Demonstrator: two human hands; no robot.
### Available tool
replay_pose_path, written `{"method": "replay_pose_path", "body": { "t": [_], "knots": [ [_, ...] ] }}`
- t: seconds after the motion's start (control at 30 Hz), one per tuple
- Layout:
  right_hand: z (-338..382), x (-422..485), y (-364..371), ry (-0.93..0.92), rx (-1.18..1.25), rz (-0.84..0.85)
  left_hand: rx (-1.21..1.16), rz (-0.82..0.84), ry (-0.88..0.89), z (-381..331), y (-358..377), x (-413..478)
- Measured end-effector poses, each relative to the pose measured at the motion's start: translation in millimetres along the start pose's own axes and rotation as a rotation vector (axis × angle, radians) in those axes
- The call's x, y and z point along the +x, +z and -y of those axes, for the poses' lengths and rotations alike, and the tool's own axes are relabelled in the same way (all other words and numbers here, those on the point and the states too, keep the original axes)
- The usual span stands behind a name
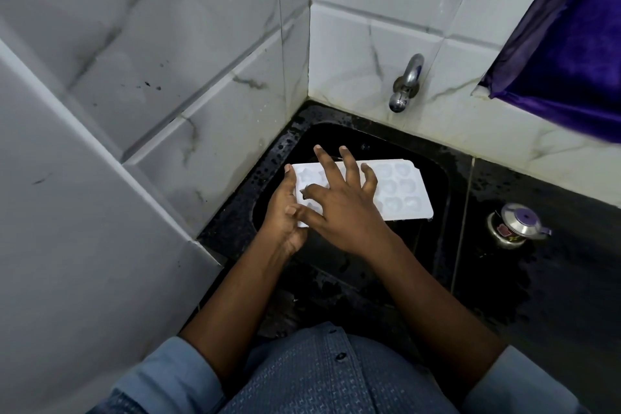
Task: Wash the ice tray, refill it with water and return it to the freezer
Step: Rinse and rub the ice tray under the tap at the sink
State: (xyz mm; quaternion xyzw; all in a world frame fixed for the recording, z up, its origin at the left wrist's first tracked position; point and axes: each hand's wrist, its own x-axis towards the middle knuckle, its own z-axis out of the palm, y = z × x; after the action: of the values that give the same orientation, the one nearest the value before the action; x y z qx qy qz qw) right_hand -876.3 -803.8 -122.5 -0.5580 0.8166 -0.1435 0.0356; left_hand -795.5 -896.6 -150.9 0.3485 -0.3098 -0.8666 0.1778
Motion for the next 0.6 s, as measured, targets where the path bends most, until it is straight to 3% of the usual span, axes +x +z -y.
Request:
{"method": "replay_pose_path", "body": {
  "t": [0.17, 0.6],
  "knots": [
    [-16, -5, -2, 0.008, 0.085, -0.111, -0.043, -0.004, 0.002, -2, -2, 4],
    [-22, -9, -15, 0.097, -0.003, 0.029, -0.026, 0.054, -0.004, -4, -4, 3]
  ]
}}
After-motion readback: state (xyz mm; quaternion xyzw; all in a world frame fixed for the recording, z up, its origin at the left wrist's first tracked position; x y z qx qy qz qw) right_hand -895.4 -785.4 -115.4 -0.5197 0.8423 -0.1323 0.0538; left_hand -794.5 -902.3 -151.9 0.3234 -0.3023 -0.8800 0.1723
